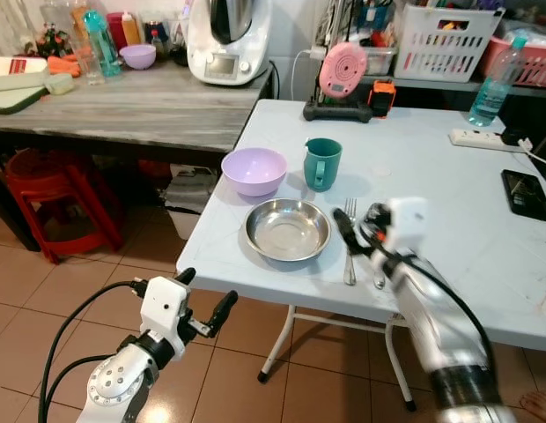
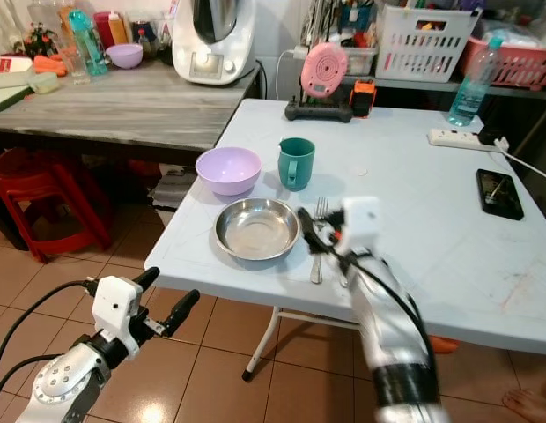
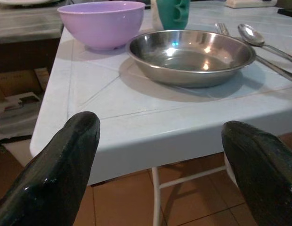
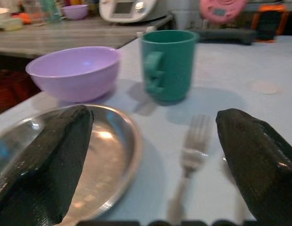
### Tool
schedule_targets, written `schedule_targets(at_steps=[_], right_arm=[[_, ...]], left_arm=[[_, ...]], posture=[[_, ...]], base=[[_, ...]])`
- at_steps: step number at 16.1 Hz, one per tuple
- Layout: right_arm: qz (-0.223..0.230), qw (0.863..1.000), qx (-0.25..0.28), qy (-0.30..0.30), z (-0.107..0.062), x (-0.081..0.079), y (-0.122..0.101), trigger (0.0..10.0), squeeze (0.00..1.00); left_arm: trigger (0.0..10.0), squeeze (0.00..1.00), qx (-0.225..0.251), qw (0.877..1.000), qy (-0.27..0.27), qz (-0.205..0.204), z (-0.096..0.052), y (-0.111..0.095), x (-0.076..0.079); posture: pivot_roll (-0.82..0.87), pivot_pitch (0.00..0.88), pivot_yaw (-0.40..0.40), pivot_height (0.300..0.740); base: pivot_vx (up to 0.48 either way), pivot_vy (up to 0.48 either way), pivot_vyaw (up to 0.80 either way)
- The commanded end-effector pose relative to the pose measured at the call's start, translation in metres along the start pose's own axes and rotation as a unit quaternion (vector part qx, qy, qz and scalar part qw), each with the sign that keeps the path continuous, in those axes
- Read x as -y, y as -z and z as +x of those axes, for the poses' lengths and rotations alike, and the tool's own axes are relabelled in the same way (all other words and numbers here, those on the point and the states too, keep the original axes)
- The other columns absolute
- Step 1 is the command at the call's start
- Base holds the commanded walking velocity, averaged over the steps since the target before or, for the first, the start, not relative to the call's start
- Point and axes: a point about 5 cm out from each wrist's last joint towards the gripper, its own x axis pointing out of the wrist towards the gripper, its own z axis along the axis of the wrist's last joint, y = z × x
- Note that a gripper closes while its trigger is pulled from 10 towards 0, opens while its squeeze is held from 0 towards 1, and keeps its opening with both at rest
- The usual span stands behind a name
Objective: Setting the table
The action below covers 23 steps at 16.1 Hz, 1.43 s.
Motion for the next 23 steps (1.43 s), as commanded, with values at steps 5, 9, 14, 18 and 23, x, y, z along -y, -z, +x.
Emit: schedule_targets(at_steps=[5,9,14,18,23], right_arm=[[0.044,0.997,-0.059,-0.013,0.019,-0.017,0.013,10.0,0.0],[0.066,0.995,-0.079,-0.014,0.025,-0.019,0.019,10.0,0.0],[0.077,0.993,-0.087,0.006,0.029,-0.018,0.018,10.0,0.0],[0.104,0.987,-0.119,0.021,0.027,-0.014,0.032,10.0,0.0],[0.108,0.985,-0.131,-0.001,0.034,-0.025,0.034,7.6,0.0]], left_arm=[[10.0,0.0,0.016,0.999,0.038,0.01,-0.001,-0.008,0.005],[10.0,0.0,0.021,0.999,0.044,0.014,0.002,-0.011,0.005],[10.0,0.0,0.021,0.998,0.048,0.019,0.003,-0.011,0.005],[10.0,0.0,0.02,0.998,0.052,0.017,0.002,-0.01,0.008],[10.0,0.0,0.022,0.998,0.055,0.018,0.003,-0.011,0.008]], posture=[[0.08,0.0,0.007,0.74],[0.07,0.0,0.011,0.74],[0.08,0.0,0.011,0.74],[0.08,0.0,0.011,0.74],[0.08,0.0,0.01,0.74]], base=[[0.0,0.0,0.0],[0.0,0.0,0.0],[0.0,0.0,0.0],[0.0,0.0,0.0],[0.0,0.0,0.0]])
